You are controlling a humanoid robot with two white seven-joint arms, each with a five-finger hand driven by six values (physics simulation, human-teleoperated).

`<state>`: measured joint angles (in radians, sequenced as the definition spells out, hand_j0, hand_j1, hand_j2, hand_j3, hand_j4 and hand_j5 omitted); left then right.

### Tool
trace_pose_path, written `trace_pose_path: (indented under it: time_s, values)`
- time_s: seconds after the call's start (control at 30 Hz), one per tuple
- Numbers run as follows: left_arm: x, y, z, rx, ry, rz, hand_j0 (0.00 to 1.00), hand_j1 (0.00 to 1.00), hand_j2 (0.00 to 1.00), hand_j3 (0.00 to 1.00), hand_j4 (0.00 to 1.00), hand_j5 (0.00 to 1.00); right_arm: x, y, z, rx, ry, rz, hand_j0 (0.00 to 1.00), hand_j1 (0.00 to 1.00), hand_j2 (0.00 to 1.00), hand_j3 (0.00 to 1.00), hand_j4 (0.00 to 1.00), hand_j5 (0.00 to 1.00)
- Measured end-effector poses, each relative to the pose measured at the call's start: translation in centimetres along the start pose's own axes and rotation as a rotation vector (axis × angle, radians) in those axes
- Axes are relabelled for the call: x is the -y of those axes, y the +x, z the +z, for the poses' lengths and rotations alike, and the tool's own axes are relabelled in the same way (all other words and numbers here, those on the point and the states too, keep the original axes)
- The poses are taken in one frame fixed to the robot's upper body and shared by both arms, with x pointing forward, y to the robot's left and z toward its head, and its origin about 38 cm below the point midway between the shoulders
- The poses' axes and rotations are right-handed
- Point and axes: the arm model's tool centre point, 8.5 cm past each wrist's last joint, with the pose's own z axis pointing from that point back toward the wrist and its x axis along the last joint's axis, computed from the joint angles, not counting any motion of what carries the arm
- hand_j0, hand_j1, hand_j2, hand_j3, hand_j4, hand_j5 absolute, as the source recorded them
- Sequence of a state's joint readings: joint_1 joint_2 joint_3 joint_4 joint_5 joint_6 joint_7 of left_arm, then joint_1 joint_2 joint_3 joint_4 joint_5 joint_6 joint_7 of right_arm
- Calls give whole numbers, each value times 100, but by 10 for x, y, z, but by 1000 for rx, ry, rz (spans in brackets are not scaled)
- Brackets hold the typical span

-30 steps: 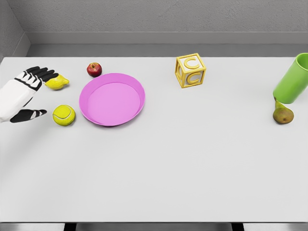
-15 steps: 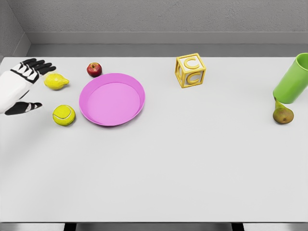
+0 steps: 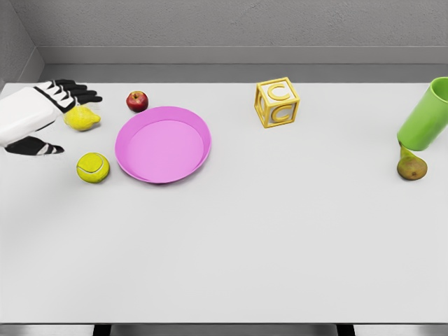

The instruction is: Put the lemon on the plate with left arm

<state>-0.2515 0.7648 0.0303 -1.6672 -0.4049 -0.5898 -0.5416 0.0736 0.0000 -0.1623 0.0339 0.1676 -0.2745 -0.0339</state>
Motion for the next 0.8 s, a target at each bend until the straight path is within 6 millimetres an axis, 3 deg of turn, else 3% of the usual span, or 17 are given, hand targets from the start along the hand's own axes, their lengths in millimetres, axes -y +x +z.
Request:
trace_pose_path:
  time_s: [0.03, 0.13, 0.23, 0.33, 0.47, 0.67, 0.8]
  values:
    - [-17, -4, -6, -4, 23, -22, 100, 100, 100, 100, 100, 100, 0, 0, 0, 0, 0, 0, 100, 100, 100, 100, 100, 100]
    - [-28, -15, -22, -12, 16, -12, 100, 100, 100, 100, 100, 100, 0, 0, 0, 0, 0, 0, 100, 100, 100, 100, 100, 100]
    - [-6, -20, -34, -44, -45, 61, 100, 100, 100, 100, 100, 100, 0, 0, 0, 0, 0, 0, 100, 100, 100, 100, 100, 100]
    - [2, -22, -43, -68, -69, 106, 100, 100, 100, 100, 100, 100, 0, 0, 0, 0, 0, 0, 100, 100, 100, 100, 100, 100]
    - [2, -24, -52, -112, -81, 141, 100, 100, 100, 100, 100, 100, 0, 0, 0, 0, 0, 0, 100, 100, 100, 100, 100, 100]
    - [-19, -27, -59, -136, -57, 126, 100, 100, 100, 100, 100, 100, 0, 0, 0, 0, 0, 0, 100, 100, 100, 100, 100, 100]
    - [-12, -28, -63, -163, -82, 146, 96, 96, 96, 96, 96, 96, 0, 0, 0, 0, 0, 0, 100, 100, 100, 100, 100, 100]
